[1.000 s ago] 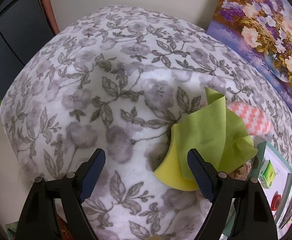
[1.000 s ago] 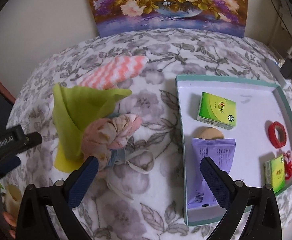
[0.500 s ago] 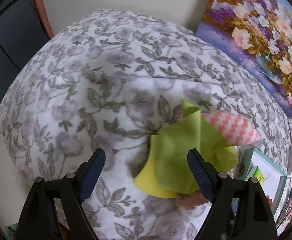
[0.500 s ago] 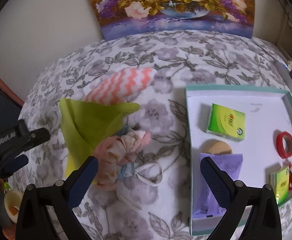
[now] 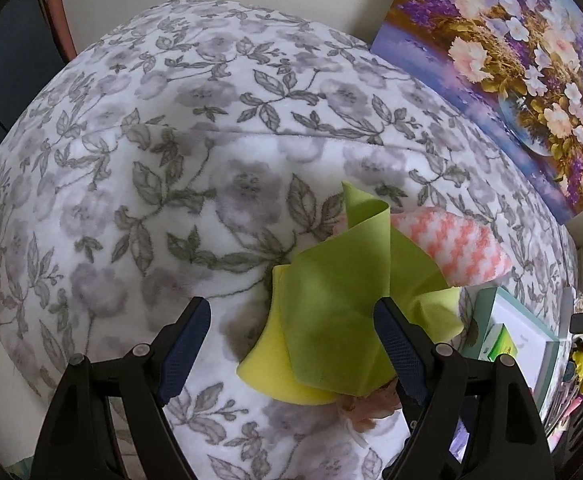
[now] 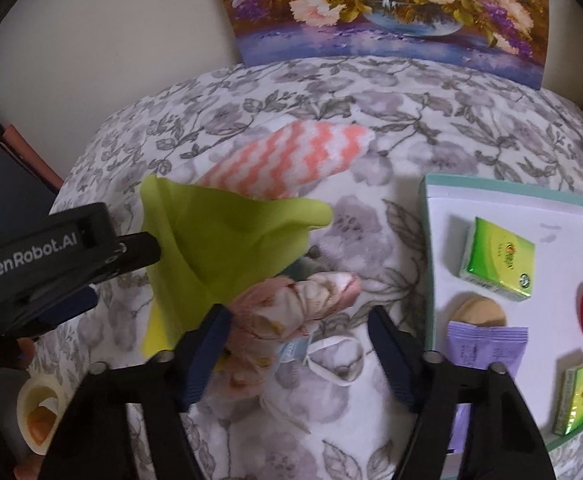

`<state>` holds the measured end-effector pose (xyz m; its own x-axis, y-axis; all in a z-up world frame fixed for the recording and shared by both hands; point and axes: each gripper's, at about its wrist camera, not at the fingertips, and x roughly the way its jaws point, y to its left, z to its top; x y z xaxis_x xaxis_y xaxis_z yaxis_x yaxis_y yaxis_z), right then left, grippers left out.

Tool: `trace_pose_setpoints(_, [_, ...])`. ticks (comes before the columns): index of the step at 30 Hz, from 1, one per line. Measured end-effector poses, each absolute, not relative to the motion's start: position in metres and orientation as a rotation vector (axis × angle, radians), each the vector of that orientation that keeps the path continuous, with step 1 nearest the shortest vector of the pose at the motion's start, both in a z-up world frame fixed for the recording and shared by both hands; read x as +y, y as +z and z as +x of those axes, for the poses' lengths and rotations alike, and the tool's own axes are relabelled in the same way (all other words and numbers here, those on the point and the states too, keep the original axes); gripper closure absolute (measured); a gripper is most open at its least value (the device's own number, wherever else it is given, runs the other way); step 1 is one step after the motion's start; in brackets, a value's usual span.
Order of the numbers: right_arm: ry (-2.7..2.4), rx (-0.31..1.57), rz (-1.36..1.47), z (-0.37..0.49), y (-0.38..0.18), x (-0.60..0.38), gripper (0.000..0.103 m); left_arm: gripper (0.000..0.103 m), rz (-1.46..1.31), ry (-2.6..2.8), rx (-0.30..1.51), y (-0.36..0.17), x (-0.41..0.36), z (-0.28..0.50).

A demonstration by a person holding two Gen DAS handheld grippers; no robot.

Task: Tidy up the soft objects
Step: 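Grasp the yellow-green cloth with the left tool while the right tool grasps the pink floral cloth, then lift and carry both cloths over the white tray with both tools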

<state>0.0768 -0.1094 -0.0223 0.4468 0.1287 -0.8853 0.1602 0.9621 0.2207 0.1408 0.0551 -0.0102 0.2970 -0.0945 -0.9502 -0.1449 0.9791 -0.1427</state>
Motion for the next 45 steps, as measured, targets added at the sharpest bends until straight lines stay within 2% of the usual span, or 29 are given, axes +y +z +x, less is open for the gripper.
trace_pose_setpoints(5, [-0.009,1.128,0.314,0.077,-0.029,-0.111,0.061,0.02,-0.186,-0.002,1.269,-0.011,0.044,0.141])
trace_pose_setpoints(10, [-0.005,1.141,0.331,0.077,-0.035,-0.114,0.068,0.036,-0.159,-0.029,1.291,-0.018,0.034,0.141])
trace_pose_setpoints(13, [-0.007,1.145,0.343,0.076,-0.037,-0.117,0.071,0.052,-0.151,-0.04,1.298,-0.022,0.03,0.141])
trace_pose_setpoints(18, [-0.002,1.145,0.362,0.075,-0.036,-0.121,0.079,0.091,-0.152,-0.065,1.302,-0.026,0.025,0.141])
trace_pose_setpoints(26, [0.001,1.097,0.372,0.07,-0.019,-0.125,0.081,0.098,-0.186,-0.064,1.261,-0.015,0.03,0.138])
trace_pose_setpoints(45, [-0.019,0.956,0.41,0.053,0.031,-0.149,0.081,0.101,-0.207,-0.124,1.048,0.061,0.039,0.121])
